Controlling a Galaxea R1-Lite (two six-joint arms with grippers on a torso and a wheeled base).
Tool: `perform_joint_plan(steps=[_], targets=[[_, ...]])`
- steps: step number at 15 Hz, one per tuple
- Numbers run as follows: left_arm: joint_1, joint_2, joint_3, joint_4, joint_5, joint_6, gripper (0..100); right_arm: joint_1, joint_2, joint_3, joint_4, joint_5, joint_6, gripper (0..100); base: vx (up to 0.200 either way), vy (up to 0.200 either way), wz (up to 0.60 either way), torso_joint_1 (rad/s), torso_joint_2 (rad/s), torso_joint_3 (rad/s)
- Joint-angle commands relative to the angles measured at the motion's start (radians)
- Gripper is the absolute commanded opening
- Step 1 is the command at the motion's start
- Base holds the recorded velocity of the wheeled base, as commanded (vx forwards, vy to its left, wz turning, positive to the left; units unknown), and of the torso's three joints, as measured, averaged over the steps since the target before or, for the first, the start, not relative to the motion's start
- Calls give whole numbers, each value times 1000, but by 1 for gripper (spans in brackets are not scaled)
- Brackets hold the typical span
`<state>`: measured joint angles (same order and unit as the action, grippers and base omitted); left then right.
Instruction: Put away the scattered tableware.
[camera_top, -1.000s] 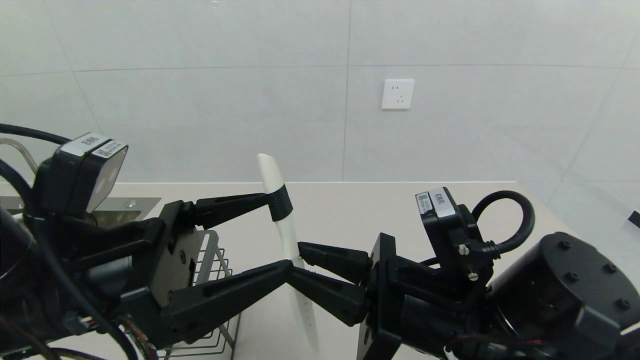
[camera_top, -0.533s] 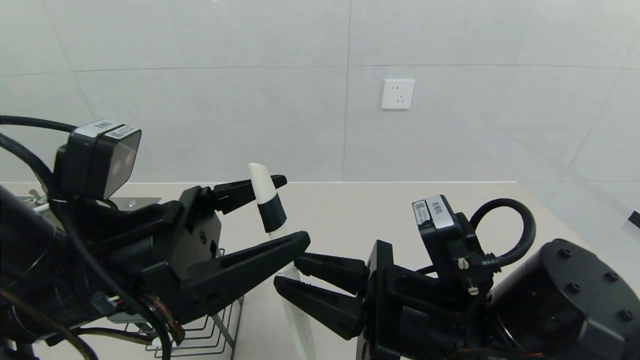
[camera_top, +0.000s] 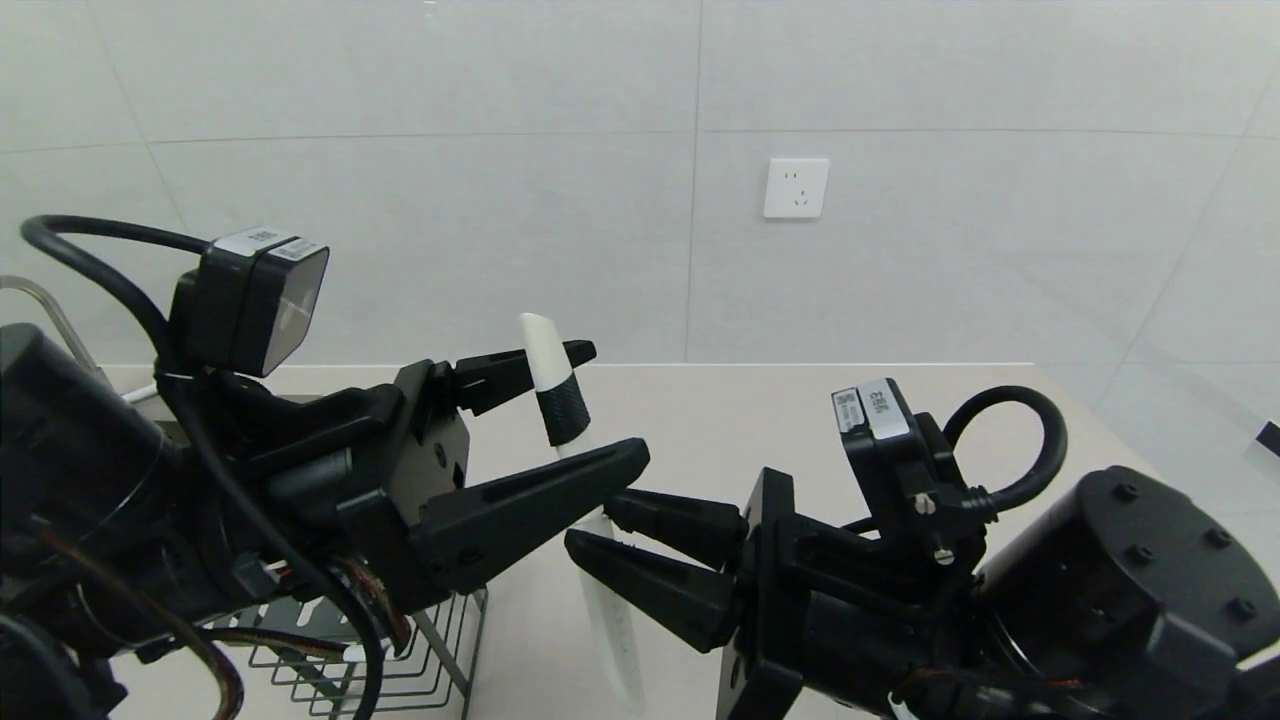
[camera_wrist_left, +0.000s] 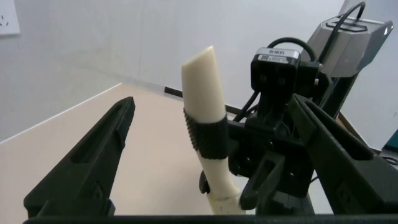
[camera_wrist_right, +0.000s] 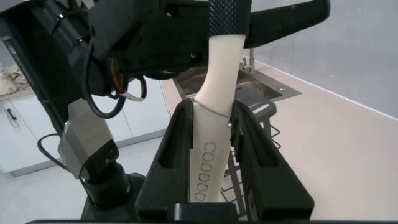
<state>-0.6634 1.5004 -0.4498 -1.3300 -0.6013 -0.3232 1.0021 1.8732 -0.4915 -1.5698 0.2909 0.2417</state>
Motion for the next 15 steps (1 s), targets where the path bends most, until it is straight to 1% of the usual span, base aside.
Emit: perform_joint_plan(steps=[1, 4, 5, 9, 11, 12, 14, 15], targets=[[-1, 9, -13, 0, 0, 0, 100, -7, -2, -1, -1, 1, -1, 0, 0, 0, 0, 0, 0, 0], [-1, 14, -13, 0, 0, -2, 100, -11, -2, -6, -1, -1, -4, 0, 0, 0, 0, 0, 0, 0], [-1, 18, -10, 0, 0, -2, 0, -14, -2, -15, -1, -1, -4, 0, 0, 0, 0, 0, 0, 0], [-15, 24, -13, 0, 0, -5, 0, -16, -2, -35, -1, 1, -4, 0, 0, 0, 0, 0, 0, 0], [-16, 24, -13, -15, 0, -5, 0, -33, 3, -35, -1, 7, -28, 0, 0, 0, 0, 0, 0, 0], [-16, 26, -13, -26, 0, -5, 0, -45, 9, -36, -1, 30, -51, 100, 0, 0, 0, 0, 0, 0], [-16, 26, -12, -31, 0, -5, 0, -63, 35, -44, -1, 57, -117, 100, 0, 0, 0, 0, 0, 0], [-15, 24, -12, -31, 0, -5, 0, -68, 41, -45, -1, 54, -130, 100, 0, 0, 0, 0, 0, 0]])
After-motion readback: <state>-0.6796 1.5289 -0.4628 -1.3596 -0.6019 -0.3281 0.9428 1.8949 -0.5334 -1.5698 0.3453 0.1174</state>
